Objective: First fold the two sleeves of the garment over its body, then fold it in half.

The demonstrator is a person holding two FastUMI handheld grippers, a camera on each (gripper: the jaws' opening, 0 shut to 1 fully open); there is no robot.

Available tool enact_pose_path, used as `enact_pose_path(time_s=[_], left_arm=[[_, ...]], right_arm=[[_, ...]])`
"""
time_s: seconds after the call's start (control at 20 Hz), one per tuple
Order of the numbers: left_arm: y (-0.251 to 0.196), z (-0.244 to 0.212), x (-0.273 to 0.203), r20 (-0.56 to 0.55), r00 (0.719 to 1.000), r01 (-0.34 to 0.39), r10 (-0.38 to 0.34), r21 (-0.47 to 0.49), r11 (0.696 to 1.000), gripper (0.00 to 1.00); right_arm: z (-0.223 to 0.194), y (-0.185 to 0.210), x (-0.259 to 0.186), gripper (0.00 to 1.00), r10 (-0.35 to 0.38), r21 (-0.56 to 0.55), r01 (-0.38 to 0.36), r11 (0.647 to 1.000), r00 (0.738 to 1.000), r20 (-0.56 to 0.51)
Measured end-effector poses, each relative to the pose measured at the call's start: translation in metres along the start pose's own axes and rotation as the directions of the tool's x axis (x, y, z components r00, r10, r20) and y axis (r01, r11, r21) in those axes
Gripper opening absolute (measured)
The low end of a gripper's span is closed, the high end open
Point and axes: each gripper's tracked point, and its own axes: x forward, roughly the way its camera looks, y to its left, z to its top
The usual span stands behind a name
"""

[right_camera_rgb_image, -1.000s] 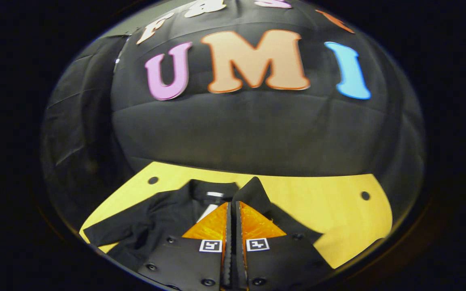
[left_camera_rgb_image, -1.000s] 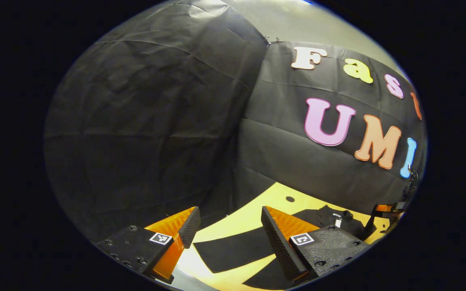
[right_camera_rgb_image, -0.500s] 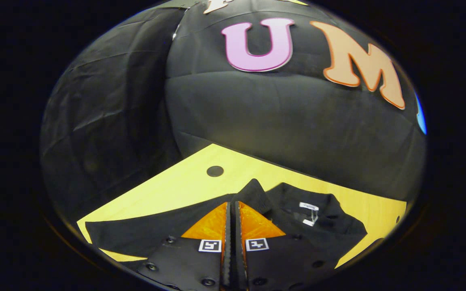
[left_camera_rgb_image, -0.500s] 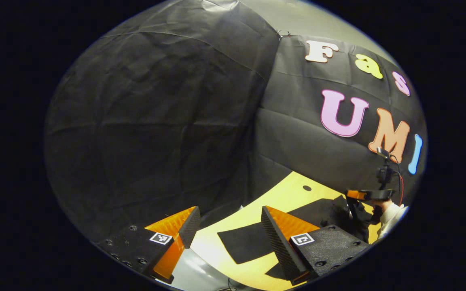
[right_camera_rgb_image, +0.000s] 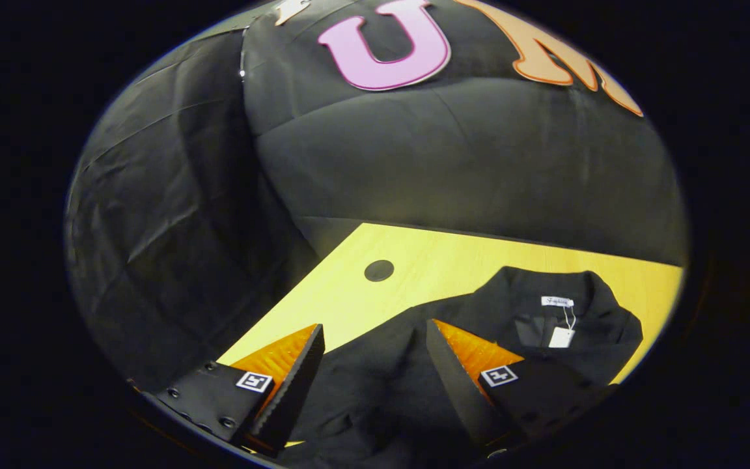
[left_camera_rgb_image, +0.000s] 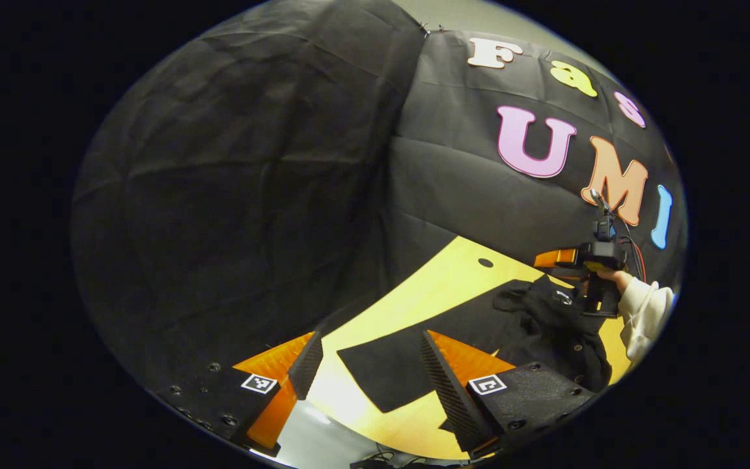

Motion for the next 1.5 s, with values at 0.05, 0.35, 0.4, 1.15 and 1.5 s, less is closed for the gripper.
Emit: enact_pose_path(time_s=[0.05,0.35,0.4,1.15,1.5], left_arm=[[-0.005,-0.008,0.011,-0.02,1.0,0.021,-0.021,-0.013,1.0,0.91],[-0.018,-0.067,0.057,-0.227,0.973,0.052,-0.048,0.013,0.999,0.93],[-0.019,-0.073,0.057,-0.245,0.969,0.052,-0.044,0.026,0.998,0.92],[-0.011,-0.121,0.067,-0.364,0.929,0.025,0.061,0.226,0.974,0.9],[-0.015,-0.122,0.067,-0.344,0.935,-0.004,0.082,0.221,0.975,0.73]], right_arm=[[0.008,-0.004,-0.009,0.99,-0.019,0.002,0.019,1.0,1.0,0.017],[0.041,-0.03,-0.086,0.98,-0.047,-0.002,0.048,0.999,0.988,0.145],[0.045,-0.037,-0.099,0.98,-0.051,0.002,0.052,0.999,0.985,0.167],[0.048,-0.119,-0.303,0.98,-0.266,0.012,0.288,0.958,0.867,0.421],[-0.004,-0.154,-0.386,0.97,-0.42,-0.069,0.503,0.861,0.782,0.46]])
